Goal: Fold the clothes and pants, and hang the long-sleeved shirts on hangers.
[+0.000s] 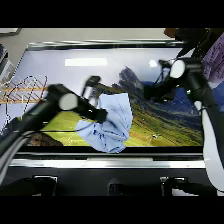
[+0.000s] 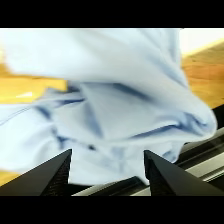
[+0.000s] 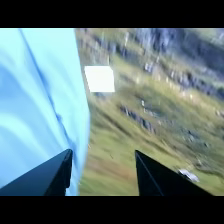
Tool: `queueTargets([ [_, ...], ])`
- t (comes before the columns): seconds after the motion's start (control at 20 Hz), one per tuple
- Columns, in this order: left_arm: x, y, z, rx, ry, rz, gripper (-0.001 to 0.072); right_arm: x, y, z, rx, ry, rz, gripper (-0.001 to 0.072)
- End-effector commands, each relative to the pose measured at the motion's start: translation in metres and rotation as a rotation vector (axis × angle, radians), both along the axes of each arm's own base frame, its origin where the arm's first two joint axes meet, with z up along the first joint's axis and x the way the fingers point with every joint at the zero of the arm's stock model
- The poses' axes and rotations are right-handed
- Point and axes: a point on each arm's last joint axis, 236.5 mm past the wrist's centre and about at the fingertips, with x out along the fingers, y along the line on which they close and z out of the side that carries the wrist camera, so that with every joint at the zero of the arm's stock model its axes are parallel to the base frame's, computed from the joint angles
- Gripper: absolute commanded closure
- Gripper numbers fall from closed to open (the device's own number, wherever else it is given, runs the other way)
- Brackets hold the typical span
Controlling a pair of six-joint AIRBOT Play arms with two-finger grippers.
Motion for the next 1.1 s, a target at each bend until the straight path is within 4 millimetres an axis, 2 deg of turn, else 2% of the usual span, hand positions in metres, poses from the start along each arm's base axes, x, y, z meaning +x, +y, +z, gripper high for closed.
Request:
queueTargets([
  [0.0,0.007,0.072,0.031,0.098,-0.054,0.105,0.0178,0.048,-0.023,0.032,0.253,-0.12,-0.219,0.0278],
  [0.1,0.011,0.085,0.038,0.093,-0.059,0.141,0.0178,0.056,-0.026,0.015,0.35,-0.074,-0.2,0.0276],
  [0.2,0.014,0.091,0.038,0.099,-0.063,0.154,0.0178,0.058,-0.005,-0.017,0.456,0.019,-0.111,0.0267],
  [0.25,0.016,0.094,0.037,0.107,-0.066,0.161,0.0177,0.06,0.007,-0.033,0.513,0.052,-0.079,0.0227],
  [0.35,0.015,0.101,0.036,0.123,-0.055,0.172,0.0177,0.068,0.028,-0.059,0.581,0.081,-0.037,0.0227],
  [0.5,0.01,0.111,0.033,0.15,-0.019,0.196,0.0176,0.071,0.052,-0.104,0.569,0.118,0.004,0.0227],
  [0.6,0.009,0.118,0.032,0.155,0.0,0.227,0.0176,0.068,0.067,-0.125,0.557,0.146,0.026,0.0228],
  [0.75,0.01,0.123,0.033,0.141,0.009,0.287,0.0176,0.057,0.074,-0.148,0.489,0.185,0.068,0.0229],
  [0.9,0.012,0.128,0.033,0.14,0.01,0.307,0.0176,0.051,0.078,-0.156,0.44,0.193,0.101,0.0229],
  [1.05,0.011,0.141,0.032,0.149,0.044,0.361,0.0176,0.043,0.075,-0.17,0.364,0.222,0.114,0.0229],
])
